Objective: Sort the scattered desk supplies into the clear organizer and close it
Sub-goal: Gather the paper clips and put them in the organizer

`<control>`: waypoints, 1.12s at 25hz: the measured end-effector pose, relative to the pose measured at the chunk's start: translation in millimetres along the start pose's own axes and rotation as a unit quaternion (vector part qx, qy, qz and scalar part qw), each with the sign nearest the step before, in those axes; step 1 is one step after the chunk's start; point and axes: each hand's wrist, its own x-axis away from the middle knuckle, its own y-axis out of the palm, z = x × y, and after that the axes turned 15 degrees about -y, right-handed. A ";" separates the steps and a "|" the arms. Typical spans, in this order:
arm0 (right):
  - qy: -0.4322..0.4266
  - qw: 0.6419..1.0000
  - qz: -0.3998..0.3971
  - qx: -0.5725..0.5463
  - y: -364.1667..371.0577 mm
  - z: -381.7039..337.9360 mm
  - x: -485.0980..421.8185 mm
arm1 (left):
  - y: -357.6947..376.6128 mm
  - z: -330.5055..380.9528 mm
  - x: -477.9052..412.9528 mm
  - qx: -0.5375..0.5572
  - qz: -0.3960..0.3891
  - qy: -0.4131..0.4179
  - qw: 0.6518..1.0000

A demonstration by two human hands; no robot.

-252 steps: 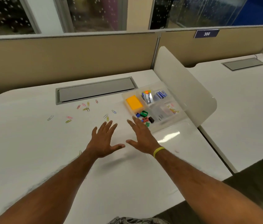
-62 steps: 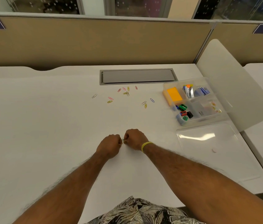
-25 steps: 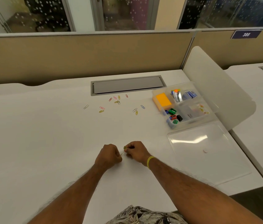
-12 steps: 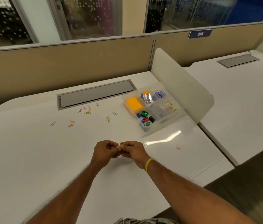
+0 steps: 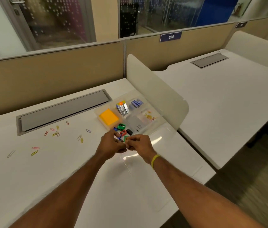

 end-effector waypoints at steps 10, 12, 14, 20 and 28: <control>-0.086 0.980 0.104 0.145 -86.9 -30.3 -122.0 | 25.6 68.0 -67.0 -0.071 0.048 0.112 0.990; -0.087 0.969 0.113 0.199 -101.6 -25.1 -143.1 | 24.3 63.1 -78.8 -0.092 0.067 0.123 0.986; -0.096 0.955 0.099 0.264 -110.8 -18.3 -158.8 | 21.0 57.2 -87.4 -0.101 0.079 0.127 0.984; -0.106 0.925 0.068 0.358 -115.8 -1.5 -167.9 | 10.0 38.3 -99.0 -0.145 0.130 0.144 0.970; -0.134 0.908 -0.027 0.397 -96.0 -2.5 -138.5 | -7.2 17.3 -85.2 -0.280 0.160 0.162 0.933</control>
